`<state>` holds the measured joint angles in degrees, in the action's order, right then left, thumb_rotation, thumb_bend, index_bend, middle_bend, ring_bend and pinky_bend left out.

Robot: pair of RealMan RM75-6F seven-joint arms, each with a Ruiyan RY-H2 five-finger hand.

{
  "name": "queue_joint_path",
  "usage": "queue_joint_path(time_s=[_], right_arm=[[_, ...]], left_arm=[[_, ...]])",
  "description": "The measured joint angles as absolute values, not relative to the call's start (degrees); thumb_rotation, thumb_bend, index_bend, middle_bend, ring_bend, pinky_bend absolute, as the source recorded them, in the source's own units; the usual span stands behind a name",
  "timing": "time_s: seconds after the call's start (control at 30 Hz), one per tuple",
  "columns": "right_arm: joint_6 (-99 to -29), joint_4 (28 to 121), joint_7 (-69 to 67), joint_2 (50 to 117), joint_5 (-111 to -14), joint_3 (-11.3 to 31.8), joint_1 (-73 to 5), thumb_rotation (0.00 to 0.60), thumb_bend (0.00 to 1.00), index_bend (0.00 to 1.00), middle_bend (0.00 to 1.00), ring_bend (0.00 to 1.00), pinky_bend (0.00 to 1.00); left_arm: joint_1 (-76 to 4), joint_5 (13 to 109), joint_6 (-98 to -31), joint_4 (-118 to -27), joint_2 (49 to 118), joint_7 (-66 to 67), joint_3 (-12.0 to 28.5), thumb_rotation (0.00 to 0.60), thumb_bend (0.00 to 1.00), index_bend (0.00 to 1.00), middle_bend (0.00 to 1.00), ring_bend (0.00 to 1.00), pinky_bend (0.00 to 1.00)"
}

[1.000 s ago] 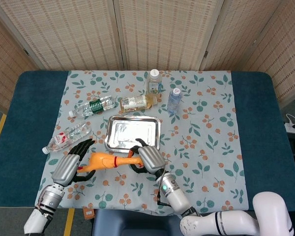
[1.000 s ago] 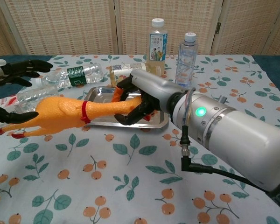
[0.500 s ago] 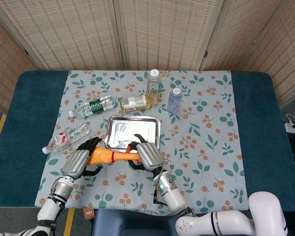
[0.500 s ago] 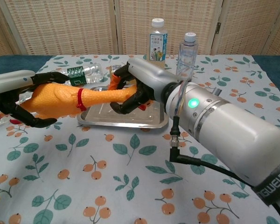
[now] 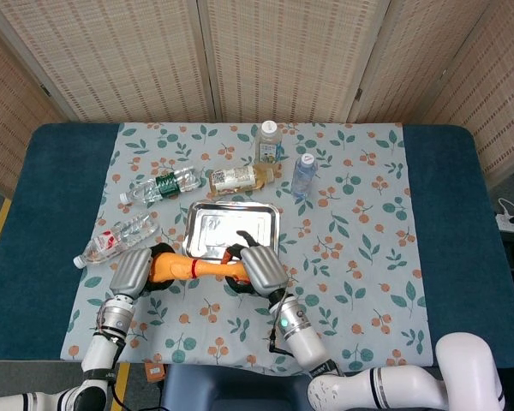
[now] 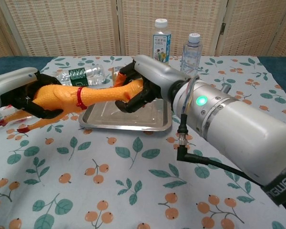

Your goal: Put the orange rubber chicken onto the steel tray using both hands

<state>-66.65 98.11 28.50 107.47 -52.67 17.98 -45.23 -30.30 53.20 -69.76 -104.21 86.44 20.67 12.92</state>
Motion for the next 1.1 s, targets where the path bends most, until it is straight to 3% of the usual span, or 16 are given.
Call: queue_joint_path(time_s=[0.13, 0.23, 0.3, 0.37, 0.43, 0.47, 0.63, 0.97, 1.03, 1.1], right_arm=[[-66.68, 98.31, 28.17, 107.13, -52.49, 18.08, -45.13, 0.6, 0.38, 0.84, 0.41, 0.28, 0.39], [-66.75, 98.53, 28.18, 106.9, -52.5, 18.03, -45.13, 0.6, 0.38, 0.84, 0.41, 0.28, 0.39], [-66.85, 98.69, 28.2, 106.8, -52.51, 18.02, -45.14, 0.6, 0.38, 0.84, 0.41, 0.28, 0.39], [-66.96, 98.84, 28.29, 106.73, -52.49, 17.98, -45.15, 0.6, 0.38, 0.84, 0.41, 0.28, 0.39], [-67.07, 98.96, 28.34, 106.7, -52.45, 17.92, -45.16, 0.6, 0.38, 0.84, 0.41, 0.28, 0.39], [-67.11, 98.98, 28.39, 106.7, -52.45, 17.85, -45.16, 0.6, 0.38, 0.84, 0.41, 0.28, 0.39], [-67.27, 98.77, 28.68, 106.71, -52.31, 17.46, -45.14, 0.6, 0.38, 0.84, 0.41, 0.28, 0.39], [-67.54, 98.65, 28.44, 106.84, -52.45, 17.62, -45.25, 0.6, 0.38, 0.84, 0.41, 0.28, 0.39], [-67.52, 98.63, 28.34, 106.85, -52.48, 17.62, -45.25, 0.6, 0.38, 0.84, 0.41, 0.28, 0.39], [-67.5, 98.58, 28.32, 106.85, -52.52, 17.58, -45.28, 0.6, 0.38, 0.84, 0.42, 0.28, 0.39]], left_arm=[[-30.66, 52.53, -69.01, -104.78, 85.85, 21.18, 12.81, 0.6, 0.9, 0.9, 0.84, 0.69, 0.7], [-30.7, 52.59, -69.38, -105.02, 85.93, 21.44, 12.91, 0.6, 0.79, 0.85, 0.79, 0.69, 0.7], [-30.59, 53.15, -69.66, -105.08, 86.05, 20.41, 12.84, 0.6, 0.64, 0.61, 0.6, 0.57, 0.61], [-30.64, 53.24, -68.89, -105.5, 85.55, 19.95, 12.44, 0.6, 0.48, 0.21, 0.25, 0.29, 0.44], [-30.87, 52.29, -66.79, -106.43, 84.29, 19.95, 12.13, 0.6, 0.41, 0.03, 0.05, 0.08, 0.3], [-31.04, 51.82, -65.68, -106.87, 83.57, 19.87, 12.0, 0.6, 0.39, 0.0, 0.01, 0.03, 0.24], [-32.01, 50.39, -59.51, -109.62, 79.52, 17.72, 11.4, 0.6, 0.33, 0.0, 0.0, 0.0, 0.13], [-33.44, 50.72, -55.52, -110.99, 75.58, 13.19, 10.84, 0.6, 0.32, 0.0, 0.0, 0.0, 0.15], [-33.74, 49.7, -56.05, -110.79, 75.71, 13.62, 10.76, 0.6, 0.38, 0.13, 0.09, 0.11, 0.27], [-33.78, 49.31, -57.57, -110.55, 76.34, 13.77, 10.89, 0.6, 0.46, 0.38, 0.33, 0.31, 0.44]])
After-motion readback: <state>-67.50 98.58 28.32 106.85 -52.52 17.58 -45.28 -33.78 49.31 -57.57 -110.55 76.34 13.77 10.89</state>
